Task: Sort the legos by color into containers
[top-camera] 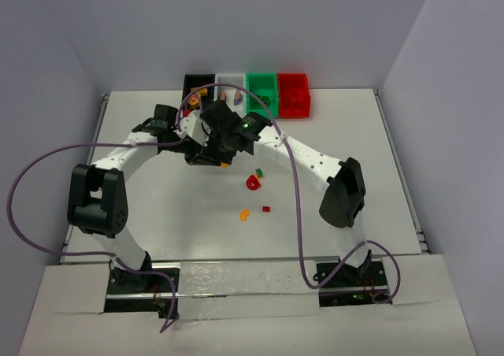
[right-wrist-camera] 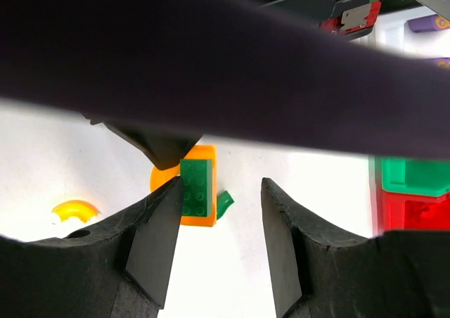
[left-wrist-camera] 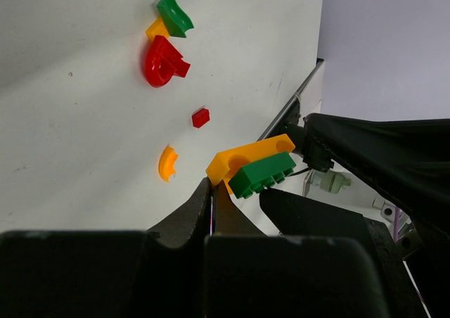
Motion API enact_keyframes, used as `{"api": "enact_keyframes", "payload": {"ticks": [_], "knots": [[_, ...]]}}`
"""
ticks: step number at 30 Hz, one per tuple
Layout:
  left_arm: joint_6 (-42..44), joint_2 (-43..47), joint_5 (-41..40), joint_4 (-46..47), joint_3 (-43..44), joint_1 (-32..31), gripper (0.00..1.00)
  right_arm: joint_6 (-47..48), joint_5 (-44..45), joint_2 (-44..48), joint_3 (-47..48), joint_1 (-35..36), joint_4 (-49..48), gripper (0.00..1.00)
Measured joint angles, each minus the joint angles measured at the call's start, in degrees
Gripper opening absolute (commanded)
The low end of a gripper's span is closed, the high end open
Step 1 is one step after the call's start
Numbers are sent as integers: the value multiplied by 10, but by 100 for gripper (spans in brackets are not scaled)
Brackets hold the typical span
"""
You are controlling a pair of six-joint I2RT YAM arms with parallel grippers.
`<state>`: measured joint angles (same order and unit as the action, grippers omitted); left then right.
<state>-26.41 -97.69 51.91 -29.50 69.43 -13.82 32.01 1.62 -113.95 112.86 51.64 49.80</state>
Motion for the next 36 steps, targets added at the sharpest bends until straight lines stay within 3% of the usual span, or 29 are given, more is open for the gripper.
{"api": "enact_keyframes", "payload": {"ticks": [22, 31, 36], "knots": [[-2, -7, 11, 1, -1, 2, 0, 0, -19, 0, -8, 0, 12, 54], [-4, -7, 15, 2, -4, 4, 0, 6, -23, 0, -28, 0, 4, 42], [-4, -7, 15, 5, -6, 5, 0, 9, -25, 0, -31, 1, 2, 20]]}}
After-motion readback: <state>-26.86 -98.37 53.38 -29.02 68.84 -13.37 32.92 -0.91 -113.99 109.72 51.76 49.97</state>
